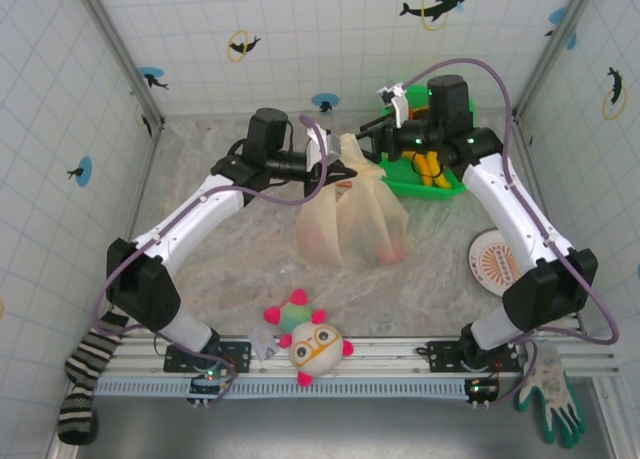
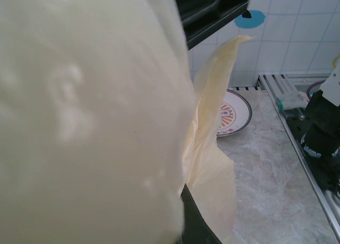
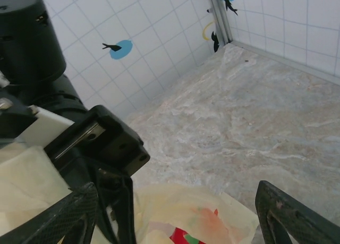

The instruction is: Place the fake fruits into the plastic bag and tie a complex knot

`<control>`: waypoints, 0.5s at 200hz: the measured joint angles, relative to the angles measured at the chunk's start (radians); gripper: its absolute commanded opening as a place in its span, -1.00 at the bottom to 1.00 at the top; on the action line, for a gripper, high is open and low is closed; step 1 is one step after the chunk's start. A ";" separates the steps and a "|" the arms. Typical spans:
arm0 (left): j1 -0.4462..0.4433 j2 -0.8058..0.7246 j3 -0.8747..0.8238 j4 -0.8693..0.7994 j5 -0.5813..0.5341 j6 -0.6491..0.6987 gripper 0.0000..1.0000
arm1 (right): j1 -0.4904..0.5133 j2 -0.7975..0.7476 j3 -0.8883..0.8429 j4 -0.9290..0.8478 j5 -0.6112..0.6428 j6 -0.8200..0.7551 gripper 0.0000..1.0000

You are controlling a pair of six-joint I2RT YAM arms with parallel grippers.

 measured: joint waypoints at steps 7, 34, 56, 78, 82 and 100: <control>0.000 -0.001 0.000 0.000 -0.003 0.003 -1.00 | 0.002 -0.008 0.000 -0.013 -0.001 -0.011 0.70; 0.000 -0.006 -0.002 0.000 -0.014 0.014 -1.00 | 0.020 -0.039 -0.001 -0.060 -0.001 -0.053 0.78; 0.000 -0.010 -0.002 0.000 -0.020 0.018 -1.00 | 0.039 -0.060 -0.014 -0.090 0.005 -0.087 0.83; 0.000 -0.013 -0.003 0.000 -0.025 0.020 -1.00 | 0.054 -0.066 -0.035 -0.112 0.015 -0.112 0.84; 0.000 -0.013 -0.004 0.000 -0.026 0.021 -1.00 | 0.056 -0.067 -0.039 -0.116 0.018 -0.116 0.84; 0.000 -0.014 -0.006 0.000 -0.026 0.021 -1.00 | 0.064 -0.067 -0.058 -0.137 0.034 -0.133 0.84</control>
